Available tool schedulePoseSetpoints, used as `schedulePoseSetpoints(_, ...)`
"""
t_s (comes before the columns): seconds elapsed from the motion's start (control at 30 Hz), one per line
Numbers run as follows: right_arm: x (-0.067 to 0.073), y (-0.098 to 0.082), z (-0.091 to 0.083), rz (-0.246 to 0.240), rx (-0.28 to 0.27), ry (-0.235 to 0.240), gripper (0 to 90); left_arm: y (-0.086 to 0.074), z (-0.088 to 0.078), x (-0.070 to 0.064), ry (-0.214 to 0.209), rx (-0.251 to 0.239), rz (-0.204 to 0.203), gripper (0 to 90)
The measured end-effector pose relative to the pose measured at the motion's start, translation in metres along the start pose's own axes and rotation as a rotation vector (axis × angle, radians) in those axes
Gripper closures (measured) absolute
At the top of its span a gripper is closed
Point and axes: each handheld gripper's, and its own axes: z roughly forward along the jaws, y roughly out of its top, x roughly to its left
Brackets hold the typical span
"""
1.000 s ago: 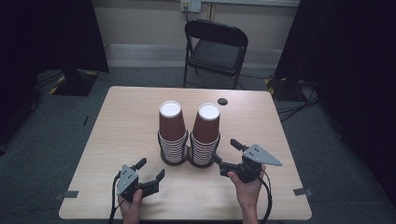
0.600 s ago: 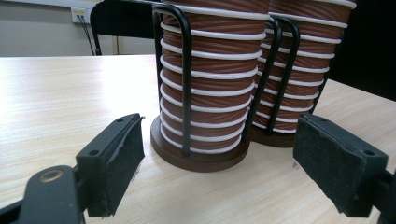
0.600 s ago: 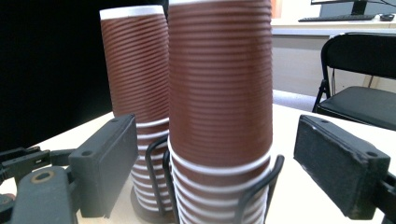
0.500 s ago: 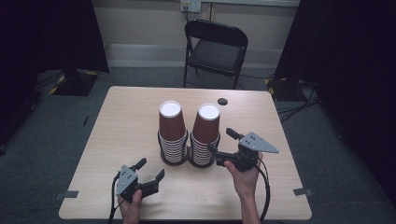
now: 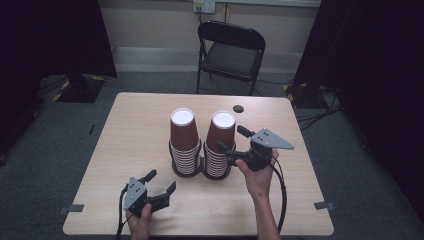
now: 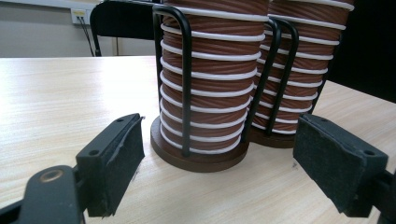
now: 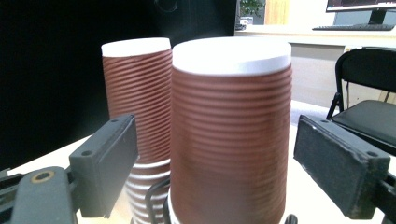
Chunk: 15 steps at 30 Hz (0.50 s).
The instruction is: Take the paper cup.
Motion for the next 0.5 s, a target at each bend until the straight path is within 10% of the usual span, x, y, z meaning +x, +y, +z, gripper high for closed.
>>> schedulePoseSetpoints(0.5, -0.011, -0.001, 0.036, 0.051, 0.039, 0.021, 12.6, 0.000, -0.001, -0.001, 0.000, -0.005, -0.002, 16.0)
